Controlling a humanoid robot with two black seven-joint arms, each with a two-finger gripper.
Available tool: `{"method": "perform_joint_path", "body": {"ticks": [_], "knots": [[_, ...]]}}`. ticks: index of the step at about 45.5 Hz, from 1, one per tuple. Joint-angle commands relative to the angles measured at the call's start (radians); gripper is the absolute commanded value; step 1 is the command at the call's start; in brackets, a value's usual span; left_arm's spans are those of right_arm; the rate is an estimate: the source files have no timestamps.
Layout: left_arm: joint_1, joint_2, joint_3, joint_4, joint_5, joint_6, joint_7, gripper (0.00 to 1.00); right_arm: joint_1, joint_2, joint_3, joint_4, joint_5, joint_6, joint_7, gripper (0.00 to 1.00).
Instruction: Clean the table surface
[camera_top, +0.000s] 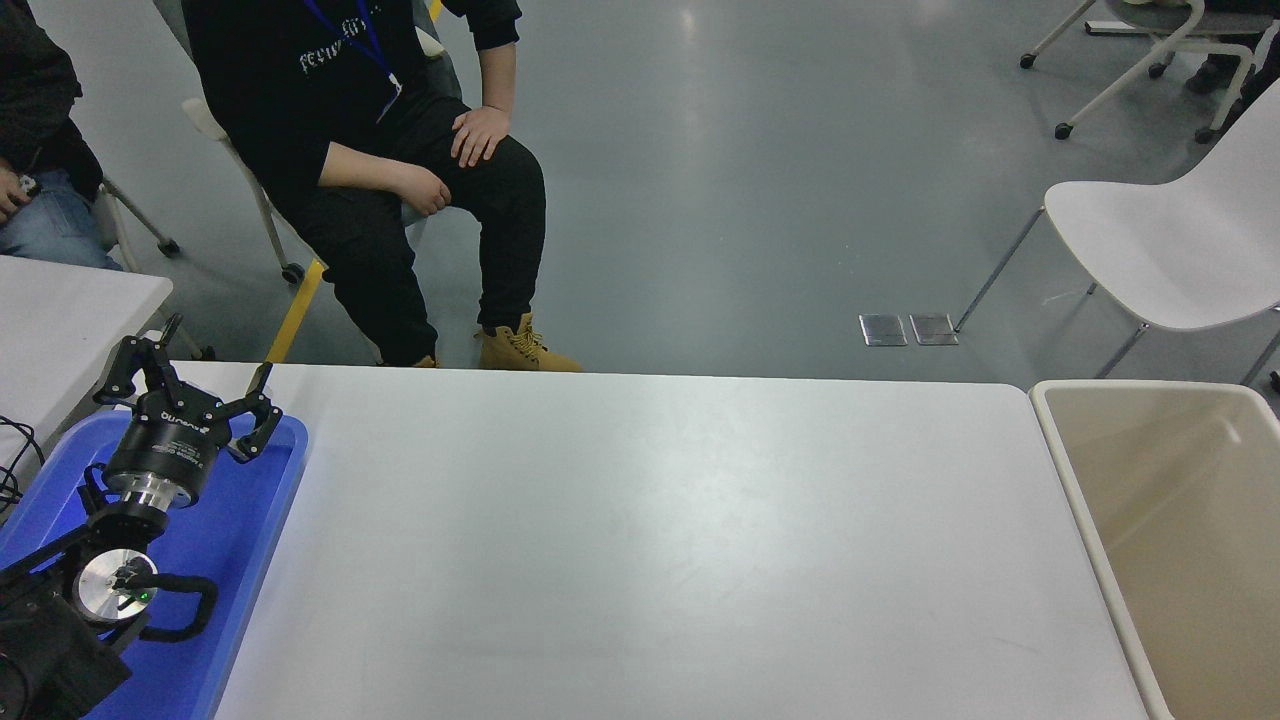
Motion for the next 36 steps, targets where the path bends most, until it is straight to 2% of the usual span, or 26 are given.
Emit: {"method": "perform_joint_path", "body": {"ticks": [1, 12, 36], "knots": [[0.0, 0.0, 0.001, 0.0, 0.0, 0.0, 0.0, 1.0, -0.071, 0.065, -0.006, -0.008, 0.001, -0.047, -0.043, 0.0], [0.0, 0.0, 0.001, 0.0, 0.0, 0.0, 0.0, 1.0, -0.135, 0.145, -0.003, -0.008, 0.003, -0.079, -0.119, 0.0], [0.0, 0.0, -0.001, 0.0, 0.0, 0.0, 0.0, 1.0, -0.174, 0.238, -0.001, -0.006, 0.003, -0.099, -0.194, 0.0]]}}
